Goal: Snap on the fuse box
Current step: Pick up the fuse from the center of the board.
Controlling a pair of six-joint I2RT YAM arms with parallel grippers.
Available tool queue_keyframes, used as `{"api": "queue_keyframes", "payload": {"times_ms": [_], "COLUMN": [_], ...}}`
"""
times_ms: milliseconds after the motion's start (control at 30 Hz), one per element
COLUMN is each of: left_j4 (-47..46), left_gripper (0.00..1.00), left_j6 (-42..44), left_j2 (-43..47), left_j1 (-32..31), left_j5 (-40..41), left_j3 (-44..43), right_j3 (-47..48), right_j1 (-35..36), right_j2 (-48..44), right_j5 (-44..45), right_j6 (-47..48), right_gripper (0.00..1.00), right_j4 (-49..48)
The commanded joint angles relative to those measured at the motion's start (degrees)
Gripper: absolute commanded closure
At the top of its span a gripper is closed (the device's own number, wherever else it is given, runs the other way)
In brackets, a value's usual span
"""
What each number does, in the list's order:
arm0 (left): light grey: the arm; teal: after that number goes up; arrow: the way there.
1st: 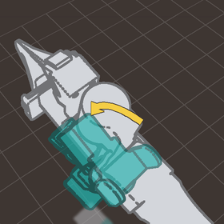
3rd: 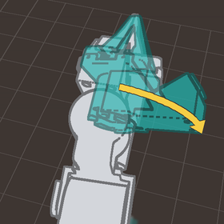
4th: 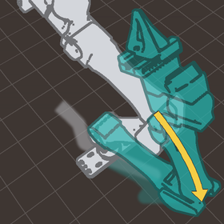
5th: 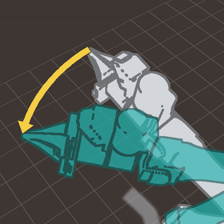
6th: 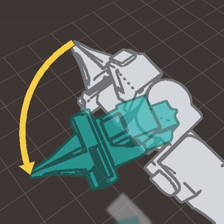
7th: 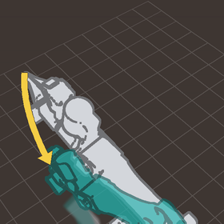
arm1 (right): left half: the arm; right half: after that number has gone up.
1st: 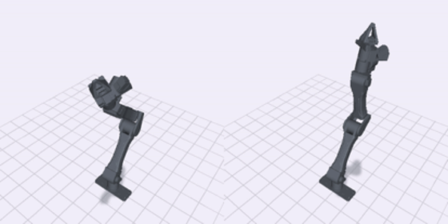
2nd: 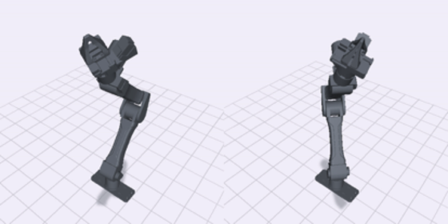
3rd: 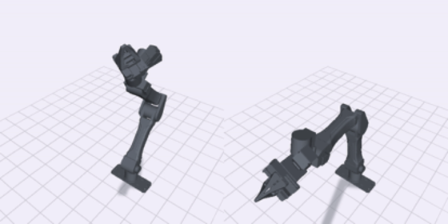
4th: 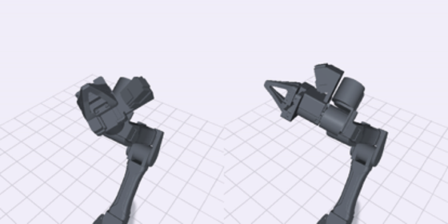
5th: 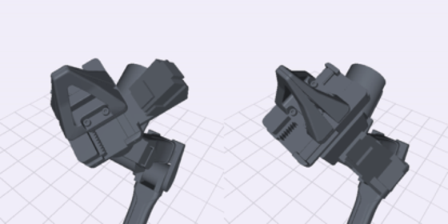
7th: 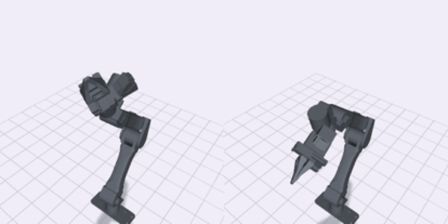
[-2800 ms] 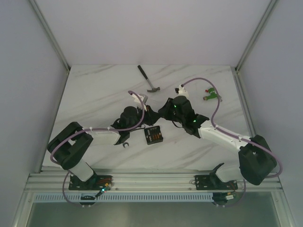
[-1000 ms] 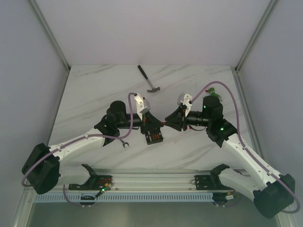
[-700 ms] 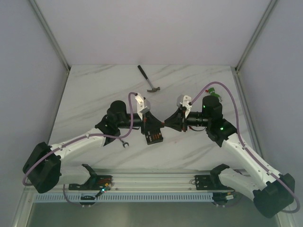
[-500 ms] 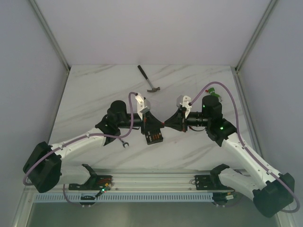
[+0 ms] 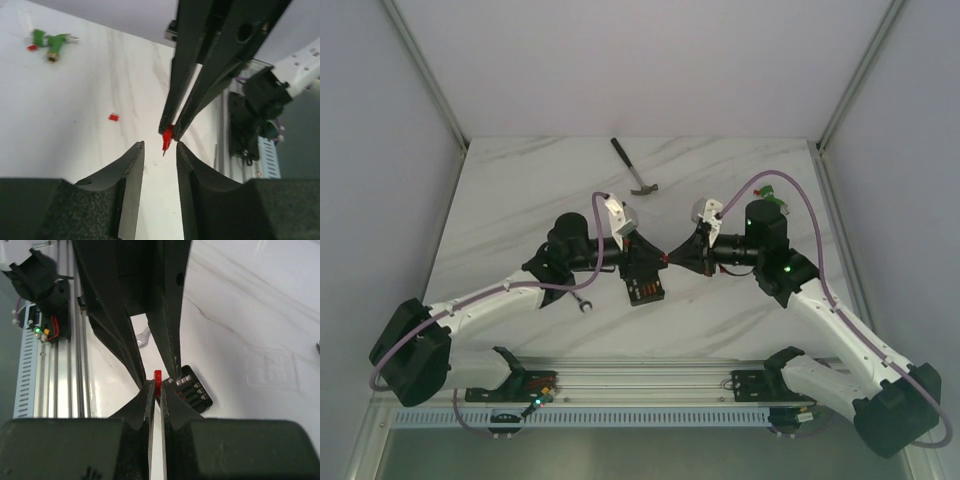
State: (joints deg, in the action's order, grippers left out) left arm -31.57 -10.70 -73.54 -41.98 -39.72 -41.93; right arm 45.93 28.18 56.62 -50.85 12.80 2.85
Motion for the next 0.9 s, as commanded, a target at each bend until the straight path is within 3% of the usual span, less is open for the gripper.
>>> {"api": "queue_keyframes", "payload": {"times_ms": [0, 133, 267, 367, 533, 867], "left_j4": [-2.1, -2.7, 4.7, 10.2, 12.8, 11.9], "left_gripper": [0.56, 0.47, 0.41, 0.40, 0.43, 0.63], "left_j6": [-3.5, -8.7, -14.4, -19.0, -26.0, -32.1], "left_j2": [2.4, 4.6, 6.1, 7.1, 8.8, 2.7], "left_j1": [0.1, 0.3, 1.0, 2.2, 3.7, 4.1], "left_j5": [13.0, 26.3, 38.5, 43.3, 43.9, 39.5], "left_j3": [2.8, 7.3, 8.9, 10.4, 14.7, 18.4], "right_j3": [2.3, 1.8, 1.6, 1.8, 2.6, 4.7], "right_j1": [0.3, 1.9, 5.0, 8.1, 13.5, 24.4], "right_j2": [1.5, 3.1, 4.3, 5.4, 8.4, 17.8], "right_j5": [9.2, 19.8, 30.9, 38.9, 50.8, 66.9], "right_j6": [-5.2, -10.1, -14.1, -16.6, -21.5, -28.2], "right_gripper": [1.00, 1.00, 1.00, 1.00, 1.00, 1.00], "right_j4": [-0.9, -1.9, -1.8, -1.6, -1.0, -0.7]}}
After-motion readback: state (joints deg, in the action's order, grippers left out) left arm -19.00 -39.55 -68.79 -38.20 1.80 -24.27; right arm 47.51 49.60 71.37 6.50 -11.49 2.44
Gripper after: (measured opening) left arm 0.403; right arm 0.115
